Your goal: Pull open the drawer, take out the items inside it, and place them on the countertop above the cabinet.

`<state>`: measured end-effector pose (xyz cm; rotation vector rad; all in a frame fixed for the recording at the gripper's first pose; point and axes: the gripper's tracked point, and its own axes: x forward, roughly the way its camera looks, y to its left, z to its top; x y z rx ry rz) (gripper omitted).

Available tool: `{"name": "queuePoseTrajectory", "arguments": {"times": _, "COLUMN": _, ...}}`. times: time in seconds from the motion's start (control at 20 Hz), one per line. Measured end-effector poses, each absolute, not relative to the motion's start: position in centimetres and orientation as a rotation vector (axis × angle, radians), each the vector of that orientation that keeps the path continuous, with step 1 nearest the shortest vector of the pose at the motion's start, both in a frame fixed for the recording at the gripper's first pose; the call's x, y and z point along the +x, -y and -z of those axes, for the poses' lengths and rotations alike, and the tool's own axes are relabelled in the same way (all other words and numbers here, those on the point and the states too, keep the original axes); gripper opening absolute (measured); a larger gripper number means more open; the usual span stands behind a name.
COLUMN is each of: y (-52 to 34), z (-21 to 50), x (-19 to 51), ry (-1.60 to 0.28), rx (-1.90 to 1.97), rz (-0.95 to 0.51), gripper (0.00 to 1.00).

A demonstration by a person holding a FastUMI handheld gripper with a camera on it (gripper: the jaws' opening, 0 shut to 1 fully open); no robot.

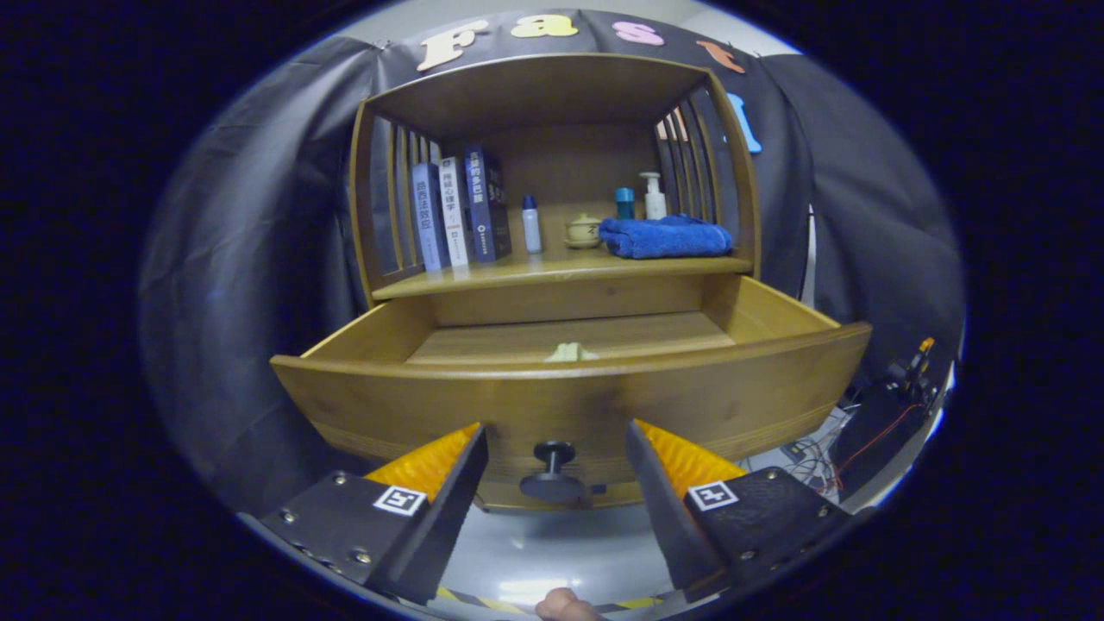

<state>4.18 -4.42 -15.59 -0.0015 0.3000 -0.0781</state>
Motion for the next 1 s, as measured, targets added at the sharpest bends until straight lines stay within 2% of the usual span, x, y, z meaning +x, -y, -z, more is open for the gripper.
{"name": "queuePoseTrajectory", "arguments": {"times": 0.05, "y": 4.6, "z": 14.5, "x": 4.2, "ry": -0.299, "rx": -0.003, "rz": 0.088, "gripper": 0.99}}
{"name": "queuePoseTrajectory", "arguments": {"times": 0.4, "y": 4.4, "z": 9.5, "x": 5.6, "ry": -0.269, "rx": -0.076, "rz": 0.087, "gripper": 0.99}}
{"name": "queuePoseTrajectory", "arguments": {"times": 1.0, "y": 4.4, "z": 8.6, "x": 12.4, "ry": -0.399, "rx": -0.178, "rz": 0.063, "gripper": 0.99}}
